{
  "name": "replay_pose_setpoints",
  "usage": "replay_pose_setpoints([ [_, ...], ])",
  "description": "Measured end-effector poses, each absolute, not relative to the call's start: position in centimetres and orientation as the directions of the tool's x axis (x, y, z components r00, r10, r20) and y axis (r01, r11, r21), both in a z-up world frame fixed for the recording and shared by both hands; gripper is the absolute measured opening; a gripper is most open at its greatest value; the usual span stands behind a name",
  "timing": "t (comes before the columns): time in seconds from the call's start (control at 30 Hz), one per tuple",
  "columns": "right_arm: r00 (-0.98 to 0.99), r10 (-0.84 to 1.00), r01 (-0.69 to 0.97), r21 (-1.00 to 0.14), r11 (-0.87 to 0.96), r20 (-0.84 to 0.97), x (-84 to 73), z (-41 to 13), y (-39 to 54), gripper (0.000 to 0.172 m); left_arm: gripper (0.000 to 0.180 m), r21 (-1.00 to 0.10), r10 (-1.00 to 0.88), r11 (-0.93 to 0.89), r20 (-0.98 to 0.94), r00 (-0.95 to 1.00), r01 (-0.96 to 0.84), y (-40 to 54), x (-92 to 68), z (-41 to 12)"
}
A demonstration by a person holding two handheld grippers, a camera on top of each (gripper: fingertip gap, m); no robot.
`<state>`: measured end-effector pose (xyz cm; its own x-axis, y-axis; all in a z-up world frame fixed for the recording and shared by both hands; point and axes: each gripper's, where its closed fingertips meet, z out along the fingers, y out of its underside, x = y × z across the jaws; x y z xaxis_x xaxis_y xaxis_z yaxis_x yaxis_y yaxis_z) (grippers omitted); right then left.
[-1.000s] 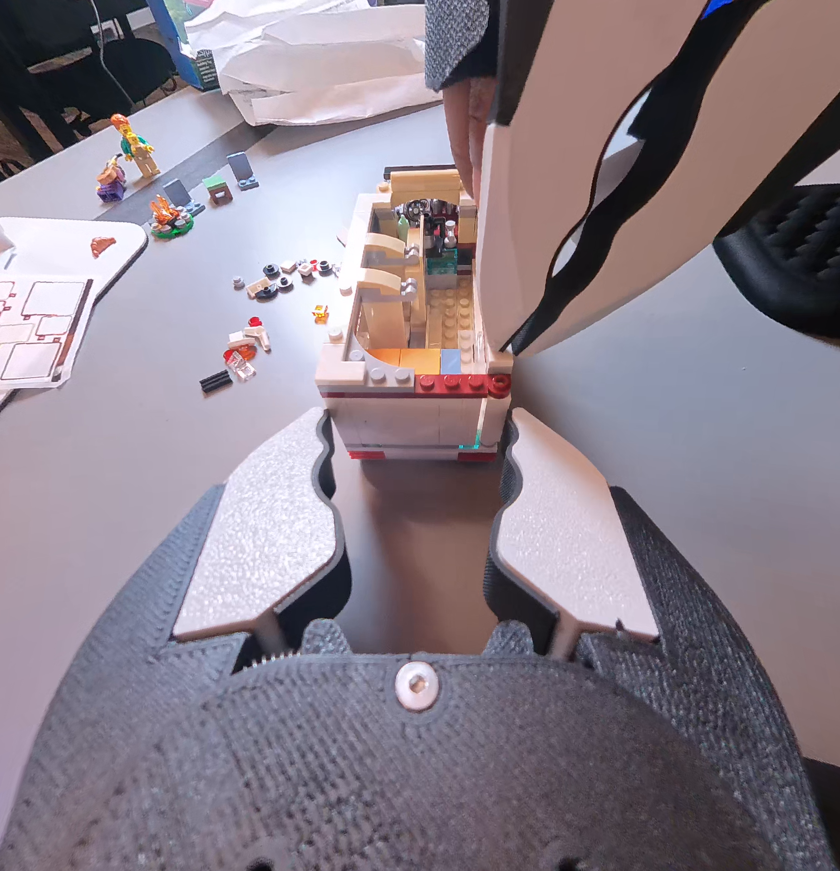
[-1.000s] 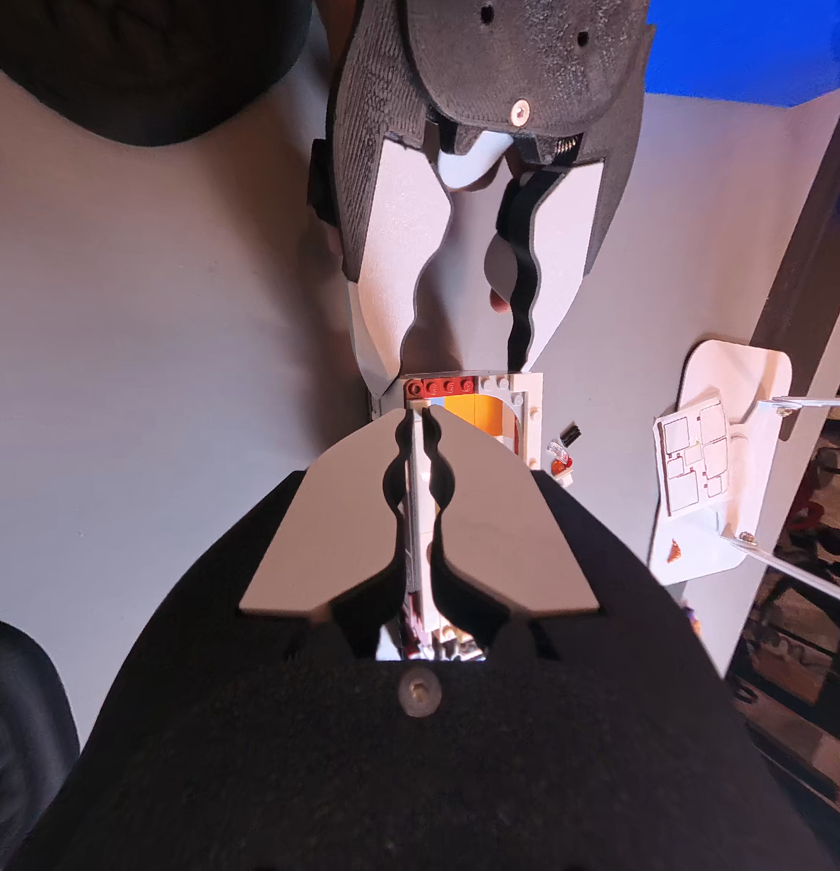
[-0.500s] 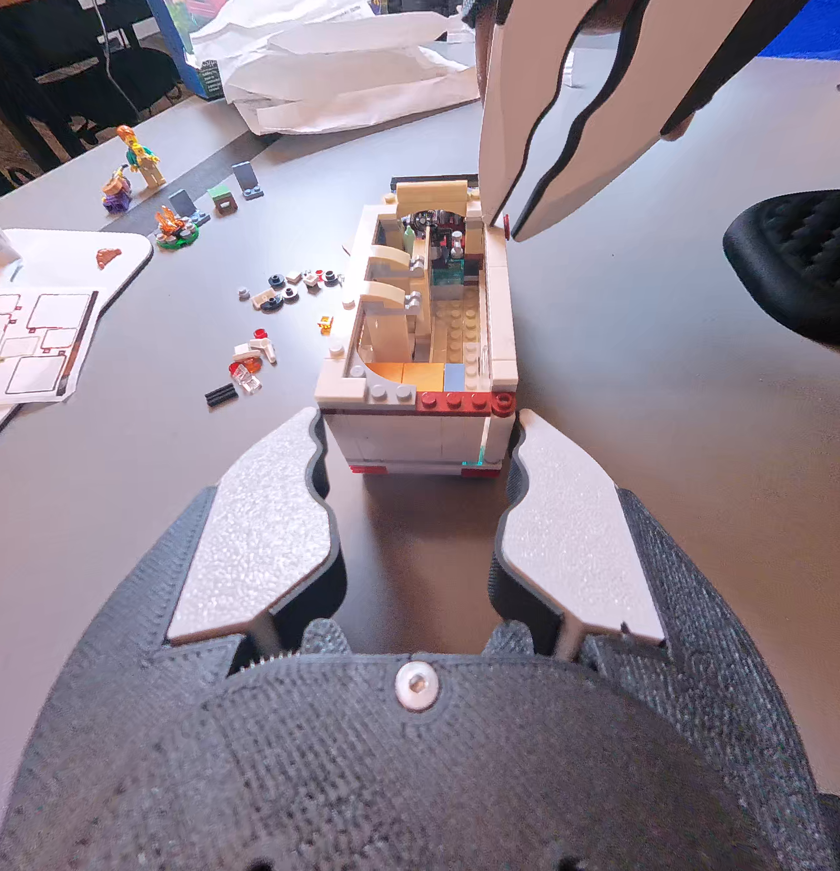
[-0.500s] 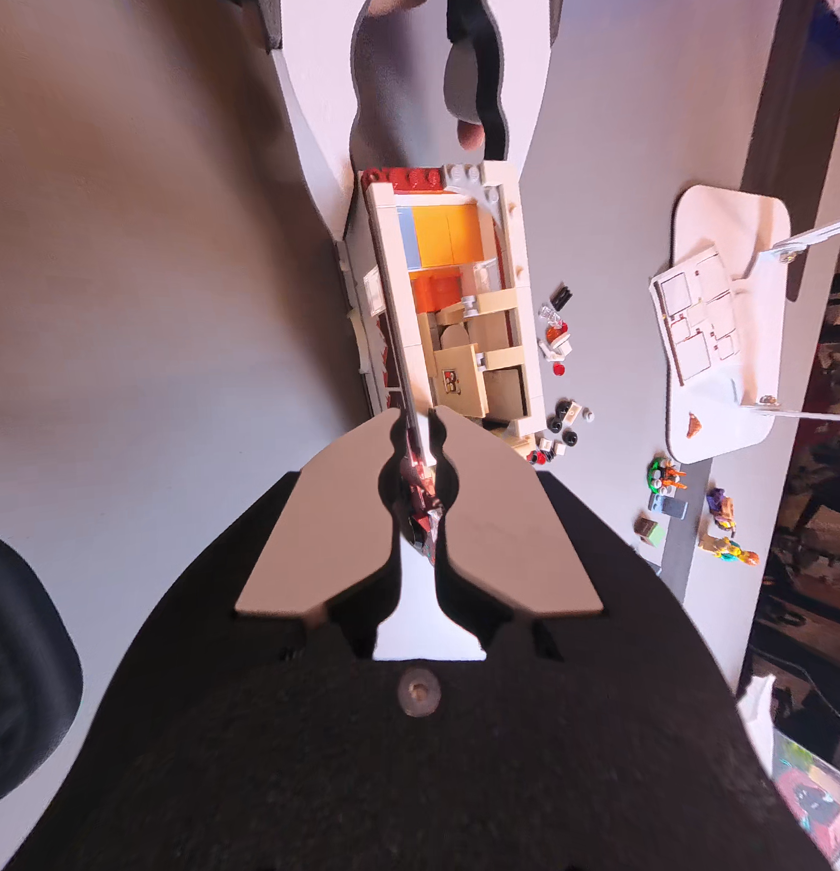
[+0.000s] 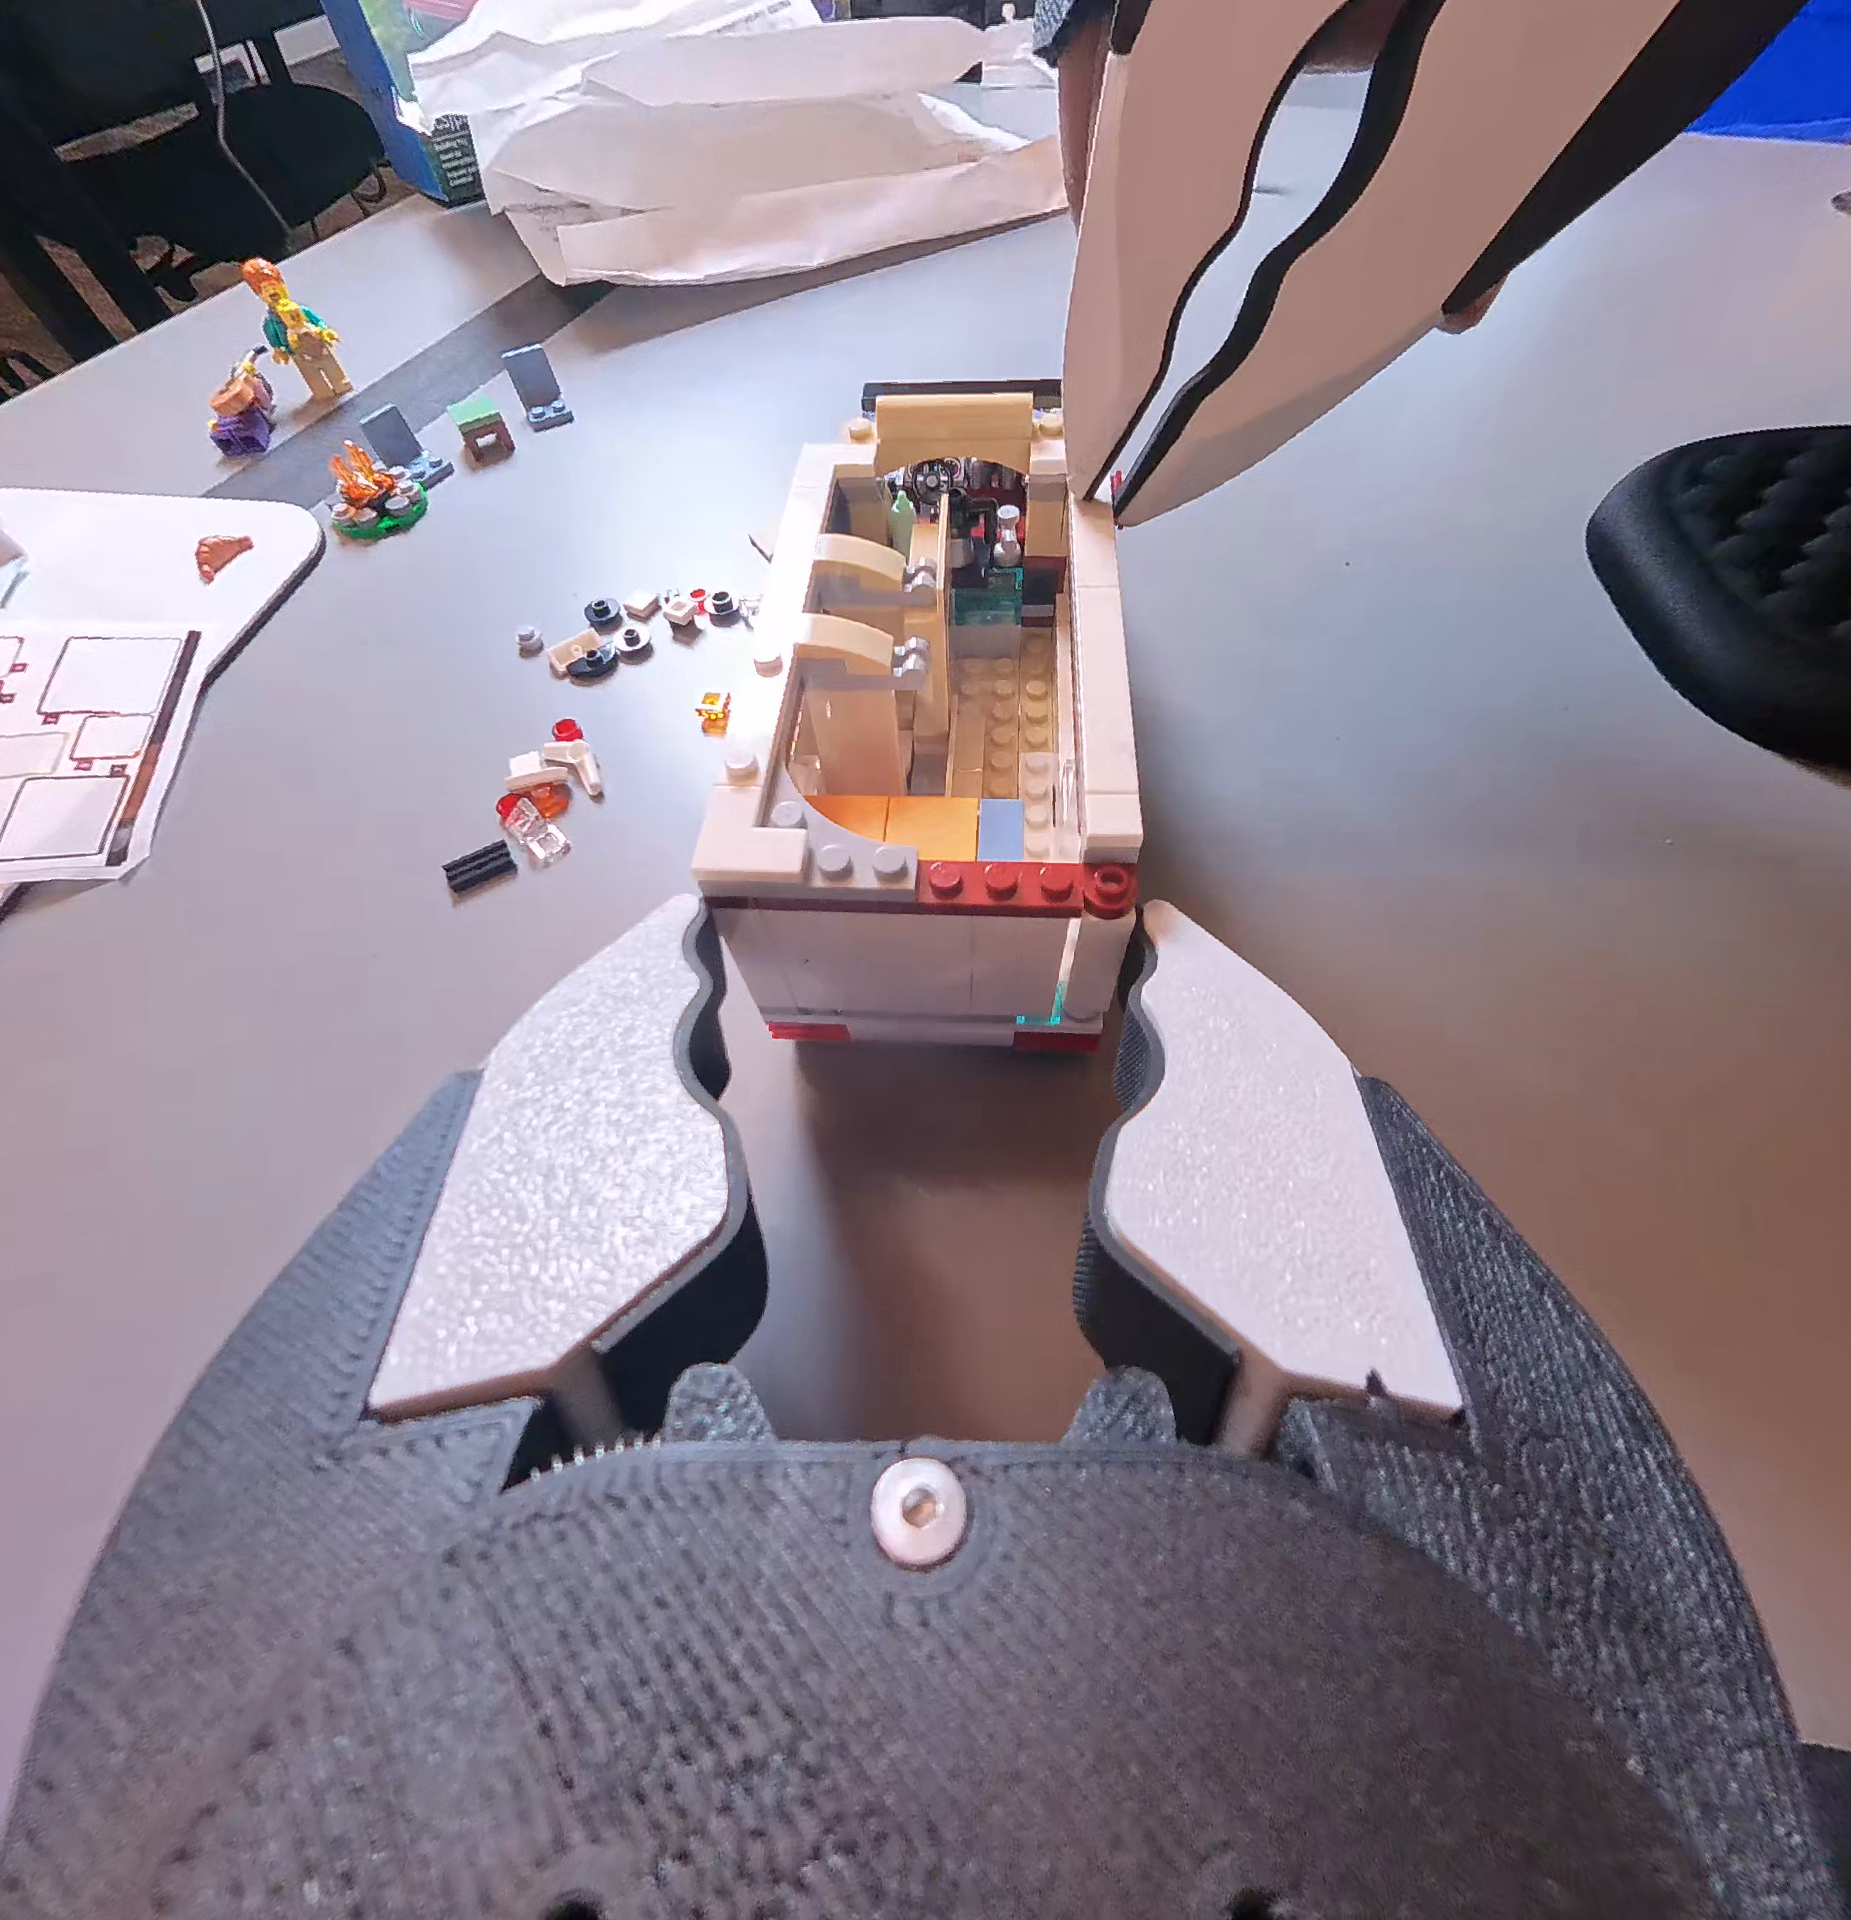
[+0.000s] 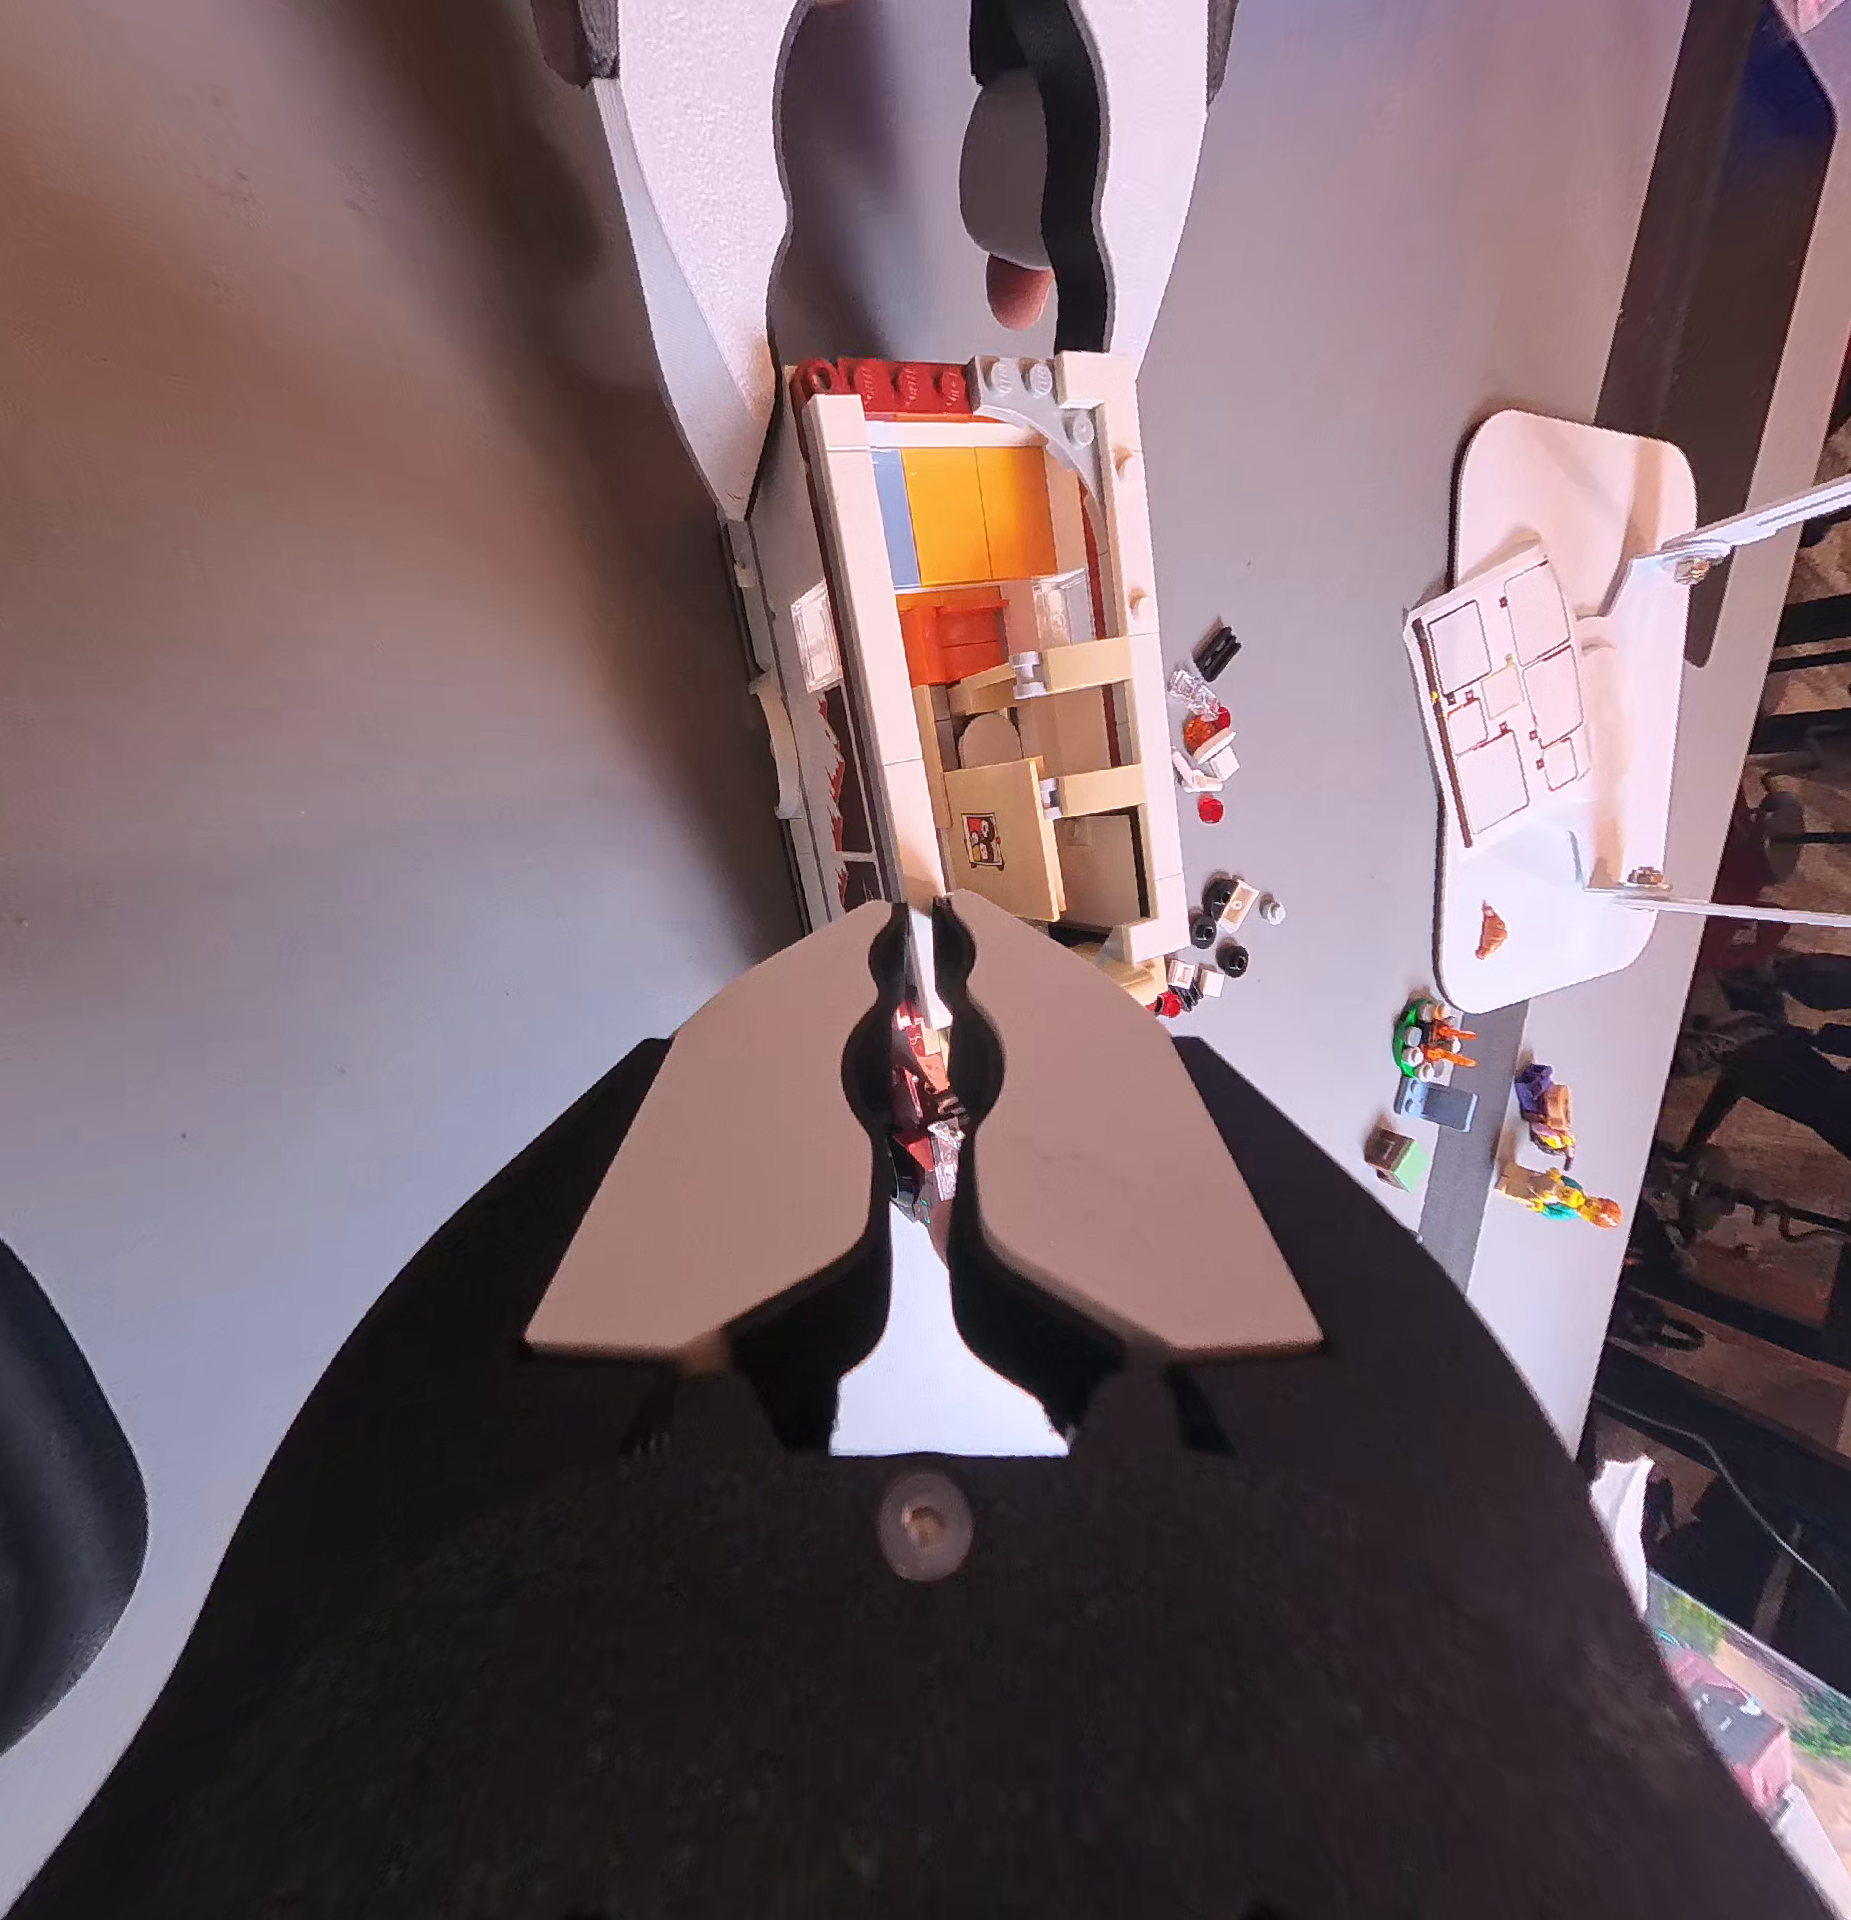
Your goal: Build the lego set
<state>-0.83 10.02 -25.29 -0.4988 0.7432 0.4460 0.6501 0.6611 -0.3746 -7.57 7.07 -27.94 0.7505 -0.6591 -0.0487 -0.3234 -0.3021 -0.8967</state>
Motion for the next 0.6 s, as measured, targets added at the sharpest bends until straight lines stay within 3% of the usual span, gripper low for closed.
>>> replay_pose_setpoints([
  [0.07, -0.489, 0.749, 0.642, -0.396, 0.656, 0.447, -0.9, -25.3, 9.9, 0.006, 0.074, -0.897, -0.66, -0.301, -0.048, 0.75, -0.323, 7.1, -7.6, -27.9],
  [0.2, -0.399, 0.82, 0.632, -0.526, 0.57, 0.41, -0.1, -24.9, 9.7, 0.031, 0.074, -0.898, -0.661, -0.293, -0.057, 0.748, -0.327, 7.1, -7.7, -27.9],
  [0.3, -0.325, 0.844, 0.602, -0.596, 0.532, 0.427, 0.6, -24.5, 9.7, 0.031, 0.074, -0.899, -0.66, -0.288, -0.063, 0.749, -0.33, 7.1, -7.8, -27.8],
  [0.43, -0.343, 0.818, 0.591, -0.571, 0.57, 0.462, -0.3, -25.1, 9.6, 0.031, 0.088, -0.9, -0.68, -0.282, -0.058, 0.731, -0.333, 6.8, -7.5, -27.8],
  [0.6, -0.441, 0.759, 0.647, -0.416, 0.639, 0.479, -0.6, -26.5, 10.1, 0.028, 0.092, -0.883, -0.678, -0.28, -0.096, 0.729, -0.377, 6.7, -7.6, -28.3],
])
